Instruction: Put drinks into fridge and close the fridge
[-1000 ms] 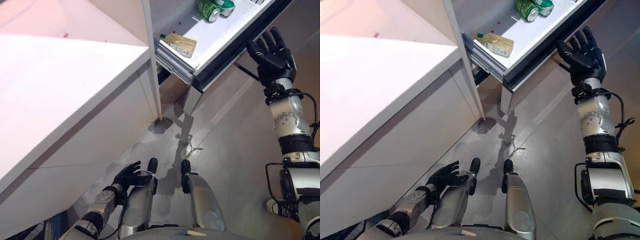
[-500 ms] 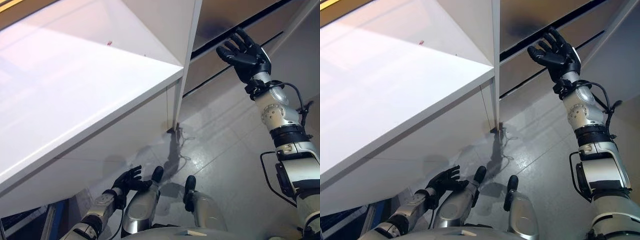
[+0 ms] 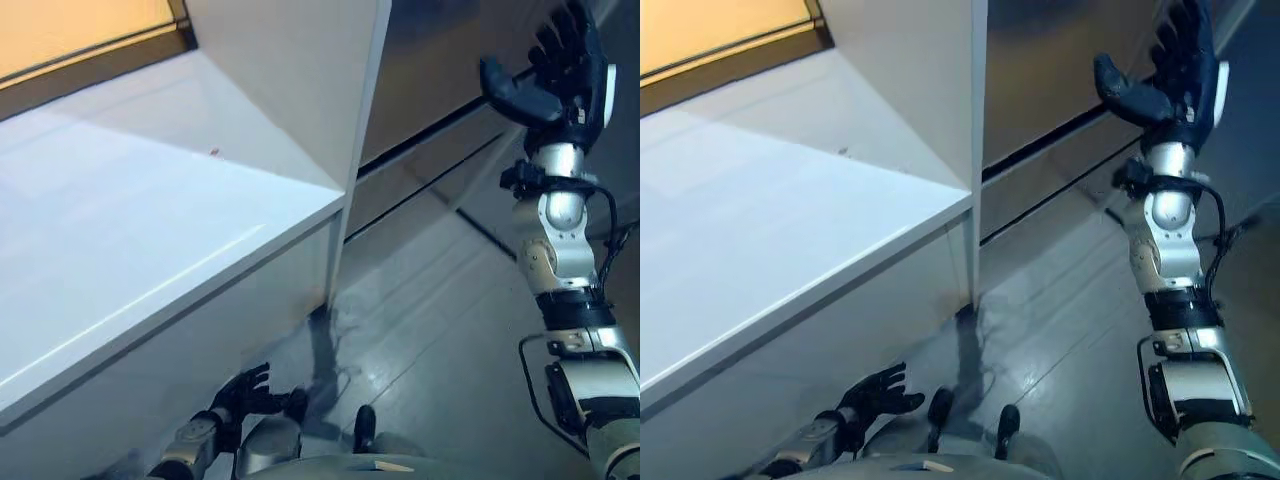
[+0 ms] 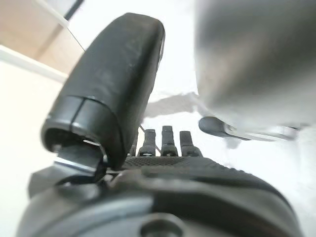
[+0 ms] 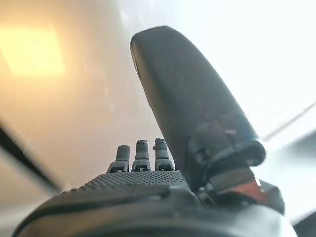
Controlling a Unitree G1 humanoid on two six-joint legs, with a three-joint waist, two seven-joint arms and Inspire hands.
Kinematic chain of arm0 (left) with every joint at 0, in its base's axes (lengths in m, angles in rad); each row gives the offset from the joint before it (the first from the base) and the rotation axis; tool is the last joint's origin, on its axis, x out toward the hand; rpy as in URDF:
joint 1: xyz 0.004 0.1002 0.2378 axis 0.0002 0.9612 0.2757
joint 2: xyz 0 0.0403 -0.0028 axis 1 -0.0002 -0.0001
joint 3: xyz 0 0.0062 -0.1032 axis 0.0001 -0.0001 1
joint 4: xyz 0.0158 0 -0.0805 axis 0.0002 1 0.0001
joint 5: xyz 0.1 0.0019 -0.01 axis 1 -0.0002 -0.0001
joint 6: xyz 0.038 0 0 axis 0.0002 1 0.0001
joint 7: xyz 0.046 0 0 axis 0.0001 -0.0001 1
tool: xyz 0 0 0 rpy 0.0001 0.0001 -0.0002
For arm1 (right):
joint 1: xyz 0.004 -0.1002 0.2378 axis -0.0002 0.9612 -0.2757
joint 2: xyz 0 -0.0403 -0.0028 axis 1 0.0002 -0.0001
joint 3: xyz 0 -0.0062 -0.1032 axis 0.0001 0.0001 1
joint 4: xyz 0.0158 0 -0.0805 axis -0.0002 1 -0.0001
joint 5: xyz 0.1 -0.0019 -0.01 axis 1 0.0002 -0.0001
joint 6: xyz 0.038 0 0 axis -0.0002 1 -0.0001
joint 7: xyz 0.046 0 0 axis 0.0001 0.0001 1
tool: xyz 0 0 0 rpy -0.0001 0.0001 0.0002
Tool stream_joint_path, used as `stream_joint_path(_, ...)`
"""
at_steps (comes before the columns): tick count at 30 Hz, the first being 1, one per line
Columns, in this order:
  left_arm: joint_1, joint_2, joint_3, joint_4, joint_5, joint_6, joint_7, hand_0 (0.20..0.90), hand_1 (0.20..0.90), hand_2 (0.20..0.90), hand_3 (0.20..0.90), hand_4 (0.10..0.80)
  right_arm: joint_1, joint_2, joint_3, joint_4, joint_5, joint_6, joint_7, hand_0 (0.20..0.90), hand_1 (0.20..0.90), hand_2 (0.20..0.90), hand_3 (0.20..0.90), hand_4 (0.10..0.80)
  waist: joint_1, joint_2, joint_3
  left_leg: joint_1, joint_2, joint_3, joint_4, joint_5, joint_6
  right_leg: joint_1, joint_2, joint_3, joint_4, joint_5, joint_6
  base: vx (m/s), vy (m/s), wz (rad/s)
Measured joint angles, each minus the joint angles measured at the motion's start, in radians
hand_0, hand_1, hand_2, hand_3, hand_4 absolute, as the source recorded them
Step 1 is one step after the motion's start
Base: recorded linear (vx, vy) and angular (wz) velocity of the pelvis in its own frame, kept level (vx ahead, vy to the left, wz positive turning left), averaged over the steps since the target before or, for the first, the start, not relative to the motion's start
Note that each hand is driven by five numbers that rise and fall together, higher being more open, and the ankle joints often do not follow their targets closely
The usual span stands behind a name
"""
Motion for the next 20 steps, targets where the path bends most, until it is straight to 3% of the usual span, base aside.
stream_joint_path(5,0.023,-0.016,0.002,0.019,0.000,-0.001,0.000,0.900,0.900,0.900,0.900,0.800,0.184,0.067,-0.043,0.177,0.091,0.026,0.027,0.900,0.900,0.900,0.900,0.800,-0.031,0.003,-0.051,0.034,0.015,0.040,-0.048,0.007,0.008,0.038,0.009,0.032,-0.078,0.040,0.002,-0.028,-0.067,-0.24)
stream_joint_path(9,0.038,-0.052,0.026,0.043,-0.001,-0.002,-0.001,0.900,0.900,0.900,0.900,0.800,0.393,0.159,-0.035,0.431,0.117,0.074,0.072,0.900,0.900,0.900,0.900,0.800,-0.055,0.035,-0.063,0.051,0.021,0.053,-0.067,0.012,0.008,0.062,0.013,0.037,-0.115,0.058,0.001,-0.037,-0.058,-0.05)
stream_joint_path(15,0.035,-0.061,0.043,0.076,0.005,-0.007,-0.004,0.900,0.900,0.900,0.900,0.800,0.493,0.291,0.008,0.801,0.096,0.153,0.215,0.900,0.900,0.900,0.900,0.800,-0.075,0.054,-0.068,0.051,0.033,0.062,-0.071,0.012,0.000,0.063,0.019,0.034,-0.116,0.061,-0.005,-0.012,-0.024,0.00)
stream_joint_path(20,0.018,-0.062,0.061,0.125,0.018,-0.027,-0.022,0.900,0.900,0.900,0.900,0.800,0.530,0.330,0.046,0.944,-0.039,0.232,0.292,0.900,0.900,0.900,0.900,0.800,-0.075,0.053,-0.074,0.053,0.031,0.064,-0.071,0.011,-0.002,0.066,0.018,0.034,-0.116,0.062,-0.006,0.000,0.000,0.00)
